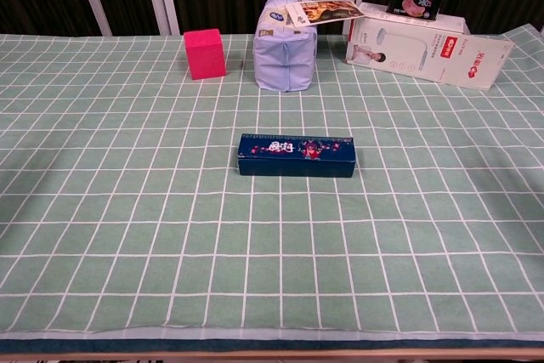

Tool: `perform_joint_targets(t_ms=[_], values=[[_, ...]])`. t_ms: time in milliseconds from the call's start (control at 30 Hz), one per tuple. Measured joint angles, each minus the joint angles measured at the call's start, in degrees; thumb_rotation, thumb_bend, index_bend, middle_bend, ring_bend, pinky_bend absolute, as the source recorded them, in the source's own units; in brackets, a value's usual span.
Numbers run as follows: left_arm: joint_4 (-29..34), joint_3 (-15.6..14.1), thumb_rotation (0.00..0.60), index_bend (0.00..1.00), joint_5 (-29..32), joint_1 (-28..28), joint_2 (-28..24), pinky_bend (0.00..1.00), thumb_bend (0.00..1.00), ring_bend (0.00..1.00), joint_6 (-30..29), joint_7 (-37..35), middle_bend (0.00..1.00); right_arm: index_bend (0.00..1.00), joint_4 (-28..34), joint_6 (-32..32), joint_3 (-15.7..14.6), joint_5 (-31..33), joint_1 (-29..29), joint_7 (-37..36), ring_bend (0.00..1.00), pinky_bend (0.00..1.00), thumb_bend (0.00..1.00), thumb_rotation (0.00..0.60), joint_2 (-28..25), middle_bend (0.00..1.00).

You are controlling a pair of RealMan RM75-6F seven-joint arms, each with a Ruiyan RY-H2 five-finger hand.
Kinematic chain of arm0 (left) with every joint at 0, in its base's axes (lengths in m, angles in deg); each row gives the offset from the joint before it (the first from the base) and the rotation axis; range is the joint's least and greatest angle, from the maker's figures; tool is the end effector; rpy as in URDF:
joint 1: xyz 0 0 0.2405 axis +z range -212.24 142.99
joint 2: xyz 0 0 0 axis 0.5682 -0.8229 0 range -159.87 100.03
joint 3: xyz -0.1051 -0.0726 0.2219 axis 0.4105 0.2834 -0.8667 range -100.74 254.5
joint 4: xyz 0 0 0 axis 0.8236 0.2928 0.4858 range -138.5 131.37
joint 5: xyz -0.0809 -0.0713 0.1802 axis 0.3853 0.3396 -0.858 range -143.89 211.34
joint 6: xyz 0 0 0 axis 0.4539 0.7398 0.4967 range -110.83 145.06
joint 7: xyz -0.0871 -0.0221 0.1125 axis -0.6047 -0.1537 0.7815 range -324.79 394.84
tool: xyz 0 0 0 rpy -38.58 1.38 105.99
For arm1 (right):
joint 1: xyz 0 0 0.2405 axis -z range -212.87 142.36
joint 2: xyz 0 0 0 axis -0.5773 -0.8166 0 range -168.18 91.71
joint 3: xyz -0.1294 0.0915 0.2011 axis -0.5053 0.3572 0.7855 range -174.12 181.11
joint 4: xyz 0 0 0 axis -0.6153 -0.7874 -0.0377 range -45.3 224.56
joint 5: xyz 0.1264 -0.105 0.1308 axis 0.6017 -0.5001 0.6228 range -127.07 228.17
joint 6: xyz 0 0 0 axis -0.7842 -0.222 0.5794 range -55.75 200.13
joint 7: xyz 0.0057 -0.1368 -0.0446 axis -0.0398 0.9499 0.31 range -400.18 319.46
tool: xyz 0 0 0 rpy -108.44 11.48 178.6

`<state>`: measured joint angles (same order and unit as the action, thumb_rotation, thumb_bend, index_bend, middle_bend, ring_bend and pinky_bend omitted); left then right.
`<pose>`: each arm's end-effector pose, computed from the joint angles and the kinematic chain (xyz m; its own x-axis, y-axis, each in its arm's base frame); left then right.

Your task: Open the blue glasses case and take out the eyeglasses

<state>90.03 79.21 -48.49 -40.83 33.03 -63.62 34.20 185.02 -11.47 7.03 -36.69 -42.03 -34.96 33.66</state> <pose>-0.3176 0.1856 0.1560 0.3727 0.0777 0.9247 0.9259 0.0346 -0.3761 -0.2764 -0.1905 0.1099 0.3101 -0.0164 0.9506 -0.9484 -0.0748 0.3081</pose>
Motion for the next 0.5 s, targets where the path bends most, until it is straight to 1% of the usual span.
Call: perform_joint_targets(t_ms=[267, 367, 500], values=[[0.02, 0.10, 0.600, 0.00, 0.28, -0.05, -0.25, 0.00, 0.00, 0.00, 0.26, -0.72, 0.00, 0.00, 2.31, 2.64, 0.89, 0.62, -1.97, 3.11, 0.00, 0.24, 0.10, 0.600, -0.34, 0.00], [0.16, 0.17, 0.600, 0.00, 0.40, -0.10, -0.28, 0.00, 0.00, 0.00, 0.32, -0.70, 0.00, 0.00, 3.58, 5.06, 1.47, 1.69, -3.38, 4.92, 0.00, 0.24, 0.10, 0.600, -0.58, 0.00], [0.37, 0.24, 0.600, 0.00, 0.63, -0.12, -0.30, 0.00, 0.00, 0.00, 0.42, -0.61, 0.00, 0.00, 7.10, 10.63, 2.92, 5.27, -6.64, 9.33, 0.00, 0.24, 0.10, 0.600, -1.11, 0.00]])
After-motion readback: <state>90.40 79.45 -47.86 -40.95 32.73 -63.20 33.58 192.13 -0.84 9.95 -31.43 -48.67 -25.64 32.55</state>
